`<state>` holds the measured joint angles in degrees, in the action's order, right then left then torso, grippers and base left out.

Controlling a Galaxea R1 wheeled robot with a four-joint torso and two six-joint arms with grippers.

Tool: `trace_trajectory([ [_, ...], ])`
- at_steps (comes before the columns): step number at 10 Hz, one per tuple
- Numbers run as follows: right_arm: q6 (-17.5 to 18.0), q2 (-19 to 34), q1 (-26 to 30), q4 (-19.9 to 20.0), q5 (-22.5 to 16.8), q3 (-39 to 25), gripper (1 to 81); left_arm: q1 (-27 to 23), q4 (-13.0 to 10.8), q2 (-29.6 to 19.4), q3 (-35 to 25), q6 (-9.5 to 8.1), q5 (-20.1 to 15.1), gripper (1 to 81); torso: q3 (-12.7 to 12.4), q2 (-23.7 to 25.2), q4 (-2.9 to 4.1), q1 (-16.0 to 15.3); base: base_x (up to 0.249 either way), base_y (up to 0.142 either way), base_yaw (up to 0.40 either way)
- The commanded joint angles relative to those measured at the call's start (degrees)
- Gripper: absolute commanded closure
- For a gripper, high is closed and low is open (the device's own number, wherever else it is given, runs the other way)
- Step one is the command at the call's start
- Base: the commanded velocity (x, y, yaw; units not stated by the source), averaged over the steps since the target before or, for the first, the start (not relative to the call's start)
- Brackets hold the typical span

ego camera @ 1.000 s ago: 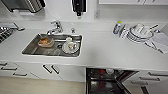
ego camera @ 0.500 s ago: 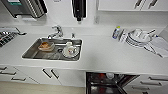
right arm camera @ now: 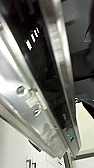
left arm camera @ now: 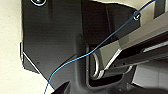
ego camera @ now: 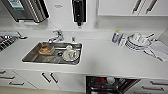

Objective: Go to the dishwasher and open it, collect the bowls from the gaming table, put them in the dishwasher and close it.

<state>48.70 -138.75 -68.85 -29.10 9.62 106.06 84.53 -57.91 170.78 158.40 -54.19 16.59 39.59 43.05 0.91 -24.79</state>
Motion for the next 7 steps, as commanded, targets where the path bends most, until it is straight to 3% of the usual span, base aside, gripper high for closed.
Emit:
trace_trajectory([
  [1,0.8,2.5,3.3,0.4,-1.5,-1.0,1.0,0.8,-0.8,-1.0,0.2,0.13,-2.4,1.0,0.0,-0.3,0.00,0.2,0.000,0.000,0.000],
  [4,2.2,2.2,5.9,0.3,-1.0,-2.1,1.0,1.2,-0.9,-1.1,0.2,0.13,-2.4,1.0,0.0,3.4,0.00,-2.2,0.000,0.000,0.000],
  [6,4.3,2.4,9.5,1.1,4.6,-4.2,1.0,1.6,-0.9,-1.6,0.2,0.13,-2.4,1.0,0.0,3.7,0.00,-2.4,0.000,0.000,0.000],
  [7,4.6,2.7,11.8,2.0,4.7,-5.9,1.0,1.7,-0.9,-1.8,0.2,0.13,-2.4,1.0,0.0,3.6,0.00,-2.4,0.000,0.000,0.000],
])
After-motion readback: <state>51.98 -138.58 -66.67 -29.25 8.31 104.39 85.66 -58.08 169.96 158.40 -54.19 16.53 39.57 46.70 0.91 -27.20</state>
